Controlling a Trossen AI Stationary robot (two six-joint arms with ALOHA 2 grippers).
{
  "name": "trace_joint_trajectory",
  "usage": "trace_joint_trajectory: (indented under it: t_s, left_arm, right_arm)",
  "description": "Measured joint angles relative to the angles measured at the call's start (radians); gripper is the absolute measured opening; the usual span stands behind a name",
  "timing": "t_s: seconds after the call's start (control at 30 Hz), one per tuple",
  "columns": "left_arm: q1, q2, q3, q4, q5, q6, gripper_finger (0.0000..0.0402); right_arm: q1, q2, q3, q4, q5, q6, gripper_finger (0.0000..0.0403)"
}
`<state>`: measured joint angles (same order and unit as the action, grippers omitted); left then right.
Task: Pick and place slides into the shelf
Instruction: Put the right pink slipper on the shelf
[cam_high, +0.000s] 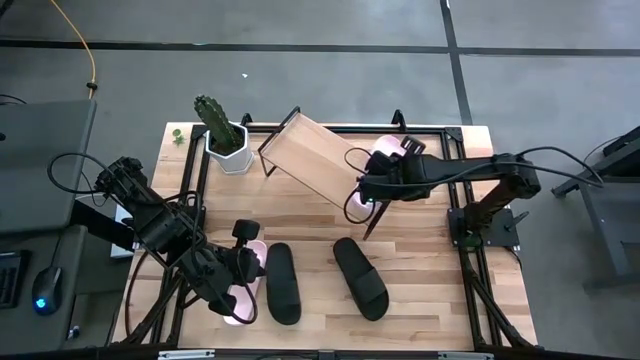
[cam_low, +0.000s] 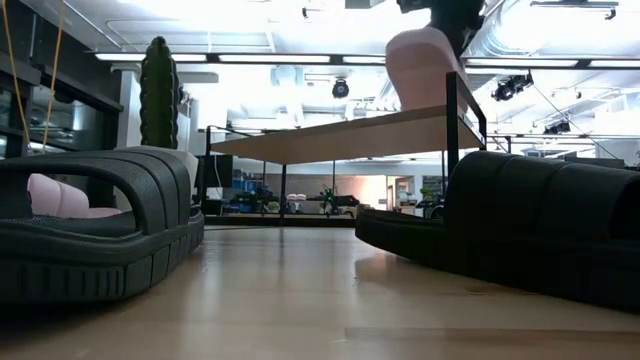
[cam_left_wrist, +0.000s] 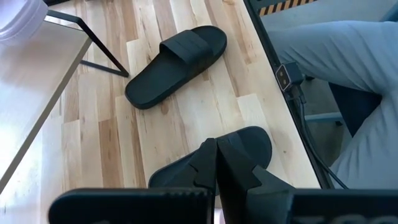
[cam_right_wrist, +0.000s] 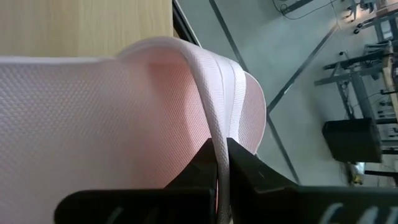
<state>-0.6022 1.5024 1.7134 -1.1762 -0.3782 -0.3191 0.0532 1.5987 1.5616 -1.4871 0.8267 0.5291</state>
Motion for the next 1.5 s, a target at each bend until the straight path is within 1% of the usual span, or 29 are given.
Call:
trace_joint_trajectory:
  t_s: [0.33,0.7,1.0,1.5]
  left_arm:
    - [0.0,0.0,0.0,-0.001,0.0,0.0,0.0001]
    - [0.0,0.0,0.0,-0.001,0.0,0.0,0.0001]
    - [0.0,0.0,0.0,-0.001,0.0,0.0,0.0001]
    - [0.0,0.0,0.0,0.001,0.0,0.0,0.0001]
  right_arm:
    - [0.0,0.026,0.0,0.045,-0.015,0.002,0.0]
    - [0.007,0.082,0.0,0.035,-0.058,0.017,0.0]
    - [0.05,0.083,0.0,-0.041,-0.057,0.121,0.0]
    - [0.061,0.087,0.0,-0.026,-0.109,0.122,0.0]
